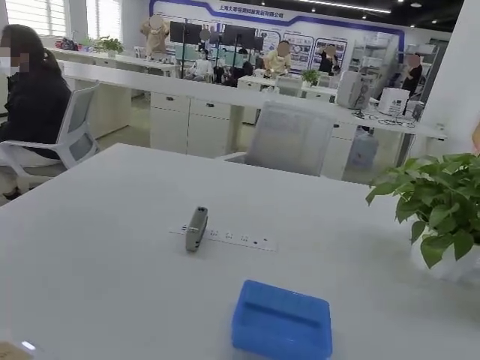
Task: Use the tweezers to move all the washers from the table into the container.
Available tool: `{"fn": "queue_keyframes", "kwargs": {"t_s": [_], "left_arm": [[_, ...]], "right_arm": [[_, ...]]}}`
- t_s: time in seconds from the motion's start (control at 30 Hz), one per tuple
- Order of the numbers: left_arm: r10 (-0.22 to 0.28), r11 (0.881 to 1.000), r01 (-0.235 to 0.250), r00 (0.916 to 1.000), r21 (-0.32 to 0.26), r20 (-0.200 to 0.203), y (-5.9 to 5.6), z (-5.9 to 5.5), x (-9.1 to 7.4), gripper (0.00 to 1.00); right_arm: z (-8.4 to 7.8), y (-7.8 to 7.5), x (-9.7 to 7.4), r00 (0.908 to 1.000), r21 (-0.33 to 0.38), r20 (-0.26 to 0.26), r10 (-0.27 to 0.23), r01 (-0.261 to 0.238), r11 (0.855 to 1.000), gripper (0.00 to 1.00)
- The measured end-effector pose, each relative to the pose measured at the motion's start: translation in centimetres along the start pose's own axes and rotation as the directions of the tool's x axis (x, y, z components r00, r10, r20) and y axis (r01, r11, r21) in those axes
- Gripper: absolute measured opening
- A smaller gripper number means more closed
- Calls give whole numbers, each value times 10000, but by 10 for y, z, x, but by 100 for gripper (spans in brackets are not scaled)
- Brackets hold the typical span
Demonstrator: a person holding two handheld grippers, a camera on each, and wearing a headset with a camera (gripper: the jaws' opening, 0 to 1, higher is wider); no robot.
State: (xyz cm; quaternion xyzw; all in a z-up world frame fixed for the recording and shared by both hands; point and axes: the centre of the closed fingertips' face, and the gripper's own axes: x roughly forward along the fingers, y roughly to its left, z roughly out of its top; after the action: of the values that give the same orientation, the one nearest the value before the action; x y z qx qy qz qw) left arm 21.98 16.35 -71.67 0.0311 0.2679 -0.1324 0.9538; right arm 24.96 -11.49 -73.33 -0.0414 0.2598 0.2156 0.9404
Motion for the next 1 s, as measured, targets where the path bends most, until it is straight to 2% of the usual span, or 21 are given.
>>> {"fn": "queue_keyframes", "kwargs": {"t_s": [0.1,0.4,0.77,1.0], "left_arm": [[-48,10000,47,10000,82,23,-1,1,1,99],[-216,9996,214,9997,181,85,-4,5,3,99],[-620,9964,609,9979,596,165,-15,14,11,97],[-989,9920,989,9951,787,-35,-23,14,18,95]], "right_arm": [[1,-1,-1,10000,63,86,-23,22,10000,99],[-2,-3,0,9999,67,-85,-116,116,9999,99],[-4,-2,3,9997,-40,-227,-95,94,9999,99],[-6,-2,6,9991,-73,-408,-102,99,9999,99]]}}
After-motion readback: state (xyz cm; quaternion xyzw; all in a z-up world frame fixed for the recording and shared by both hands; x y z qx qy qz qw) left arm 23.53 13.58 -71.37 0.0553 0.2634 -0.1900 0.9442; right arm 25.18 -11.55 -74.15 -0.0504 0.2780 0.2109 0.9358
